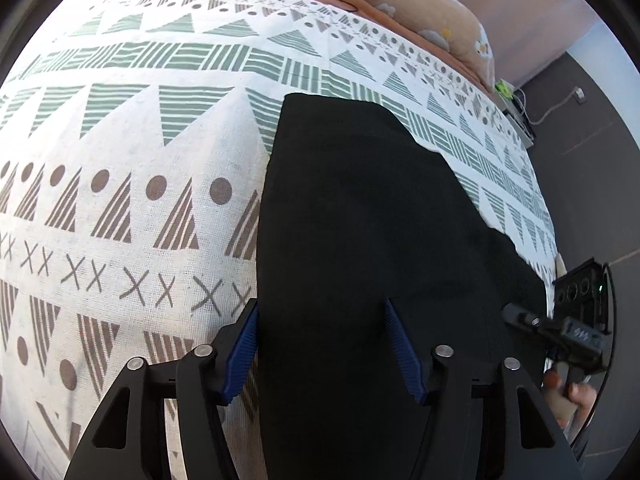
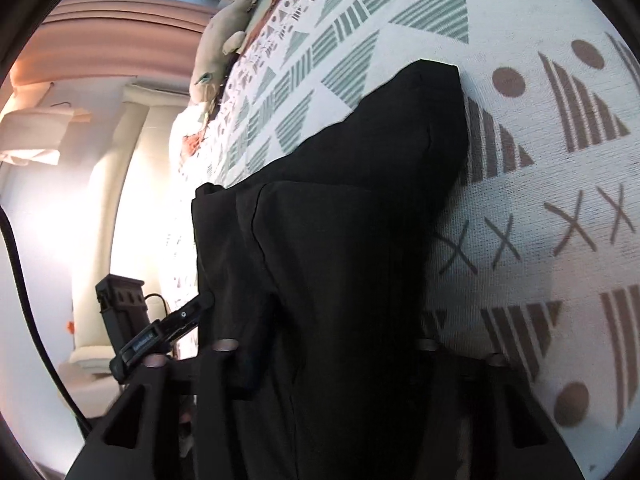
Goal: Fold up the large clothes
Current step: 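Close both grippers on the end of the folded black jacket, then lift the folded jacket with both grippers and carry it toward the bed edge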
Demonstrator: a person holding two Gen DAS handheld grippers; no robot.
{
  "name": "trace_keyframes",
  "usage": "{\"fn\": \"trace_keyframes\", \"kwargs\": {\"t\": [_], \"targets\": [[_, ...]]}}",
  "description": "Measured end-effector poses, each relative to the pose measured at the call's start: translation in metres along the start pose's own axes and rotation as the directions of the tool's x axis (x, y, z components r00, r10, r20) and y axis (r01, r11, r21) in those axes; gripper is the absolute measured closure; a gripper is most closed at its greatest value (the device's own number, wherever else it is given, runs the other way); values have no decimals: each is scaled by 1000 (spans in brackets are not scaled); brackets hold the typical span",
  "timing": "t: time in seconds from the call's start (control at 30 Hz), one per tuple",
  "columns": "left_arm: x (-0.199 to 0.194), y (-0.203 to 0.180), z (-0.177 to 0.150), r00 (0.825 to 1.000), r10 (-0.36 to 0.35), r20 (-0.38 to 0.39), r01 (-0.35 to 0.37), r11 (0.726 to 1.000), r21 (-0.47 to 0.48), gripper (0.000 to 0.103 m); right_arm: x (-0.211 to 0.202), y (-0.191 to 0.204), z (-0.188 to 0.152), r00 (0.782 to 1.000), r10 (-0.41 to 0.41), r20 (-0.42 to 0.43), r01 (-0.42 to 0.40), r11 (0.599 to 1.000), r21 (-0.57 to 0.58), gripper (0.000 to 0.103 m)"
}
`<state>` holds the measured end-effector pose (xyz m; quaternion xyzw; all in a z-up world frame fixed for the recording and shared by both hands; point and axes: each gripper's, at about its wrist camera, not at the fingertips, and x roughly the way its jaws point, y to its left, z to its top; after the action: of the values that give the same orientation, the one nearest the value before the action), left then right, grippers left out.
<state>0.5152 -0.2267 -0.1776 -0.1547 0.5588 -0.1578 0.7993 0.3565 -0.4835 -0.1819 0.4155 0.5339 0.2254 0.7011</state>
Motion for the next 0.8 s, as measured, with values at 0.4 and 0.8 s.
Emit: {"fn": "trace_keyframes", "kwargs": {"t": [0.4, 0.8], "targets": [[-46, -27, -9, 996, 5, 93, -13, 997, 79, 78, -39, 62, -30, 980, -133, 145, 149, 983, -104, 86], [-133, -54, -31, 973, -108, 206, 79, 987, 142, 81, -102, 138, -79, 913, -217, 345, 278, 950, -138, 88]]}}
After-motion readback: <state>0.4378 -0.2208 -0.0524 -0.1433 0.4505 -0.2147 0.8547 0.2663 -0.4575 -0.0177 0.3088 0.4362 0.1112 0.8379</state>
